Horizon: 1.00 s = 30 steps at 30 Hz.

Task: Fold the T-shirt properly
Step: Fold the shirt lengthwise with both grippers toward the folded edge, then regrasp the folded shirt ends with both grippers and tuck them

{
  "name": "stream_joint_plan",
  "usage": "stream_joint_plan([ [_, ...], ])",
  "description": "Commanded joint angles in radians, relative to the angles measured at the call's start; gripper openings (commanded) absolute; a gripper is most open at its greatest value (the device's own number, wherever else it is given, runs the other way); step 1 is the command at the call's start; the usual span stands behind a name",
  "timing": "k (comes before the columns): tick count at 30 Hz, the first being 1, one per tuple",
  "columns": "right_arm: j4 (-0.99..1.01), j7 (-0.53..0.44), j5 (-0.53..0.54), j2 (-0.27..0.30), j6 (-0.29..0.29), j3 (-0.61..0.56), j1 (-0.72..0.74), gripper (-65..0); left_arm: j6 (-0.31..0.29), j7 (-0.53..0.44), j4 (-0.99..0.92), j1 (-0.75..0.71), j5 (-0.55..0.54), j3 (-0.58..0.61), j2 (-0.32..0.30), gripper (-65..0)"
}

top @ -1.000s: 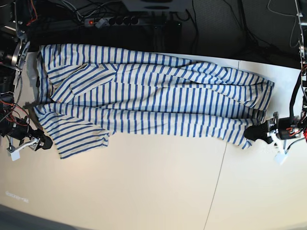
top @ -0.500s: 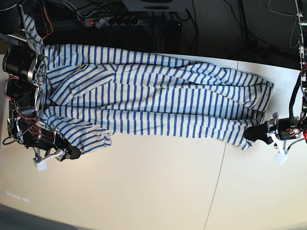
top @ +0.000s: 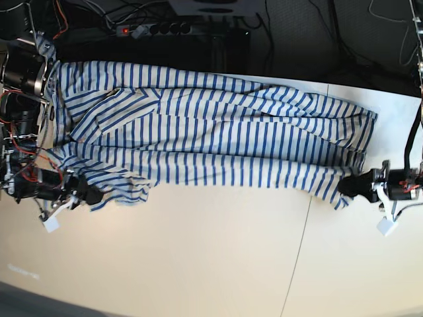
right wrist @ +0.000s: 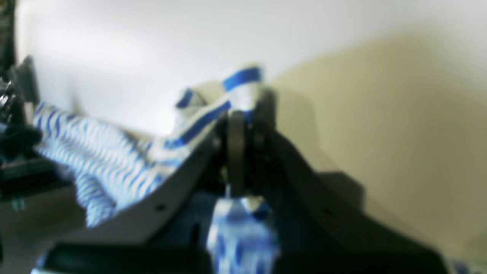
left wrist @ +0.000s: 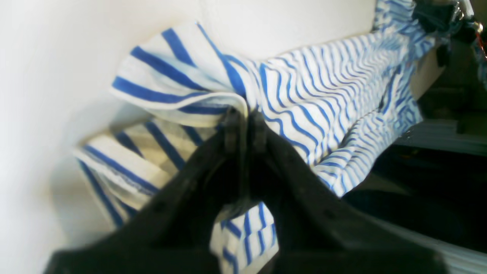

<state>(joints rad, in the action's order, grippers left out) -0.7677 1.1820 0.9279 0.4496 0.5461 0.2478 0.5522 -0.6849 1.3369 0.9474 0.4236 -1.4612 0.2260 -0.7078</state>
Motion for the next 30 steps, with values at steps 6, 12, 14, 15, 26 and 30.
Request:
stream_joint_plan([
  [6,-0.185,0.024,0.158,0.140,0.095,-0.027,-0.085,-65.0,-0.013,0.000,0.243,-0.078,-0.022,-0.008,-0.100,-65.0],
  [12,-0.410,0.050,0.270,0.242,0.098,-0.027,-0.286,-65.0,-0.013,-0.002,0.344,-0.168,-0.022,-0.008,-0.140,-65.0],
  [14,-0.494,0.050,0.270,0.263,0.098,-0.026,-0.350,-65.0,-0.013,-0.002,0.344,-0.174,-0.022,-0.008,-0.138,-65.0],
  [15,-0.537,0.050,0.269,0.270,0.098,-0.025,-0.380,-65.0,-0.013,-0.002,0.344,-0.174,-0.022,-0.008,-0.138,-65.0],
  [26,-0.737,0.045,0.167,0.283,0.093,-0.014,-0.569,-65.0,-0.013,-0.006,0.344,-0.175,-0.022,-0.008,-0.138,-65.0],
  [30,-0.738,0.029,0.114,0.281,0.089,-0.014,-0.572,-41.5,-0.013,-0.020,0.344,-0.175,-0.022,-0.008,-0.138,-52.4],
])
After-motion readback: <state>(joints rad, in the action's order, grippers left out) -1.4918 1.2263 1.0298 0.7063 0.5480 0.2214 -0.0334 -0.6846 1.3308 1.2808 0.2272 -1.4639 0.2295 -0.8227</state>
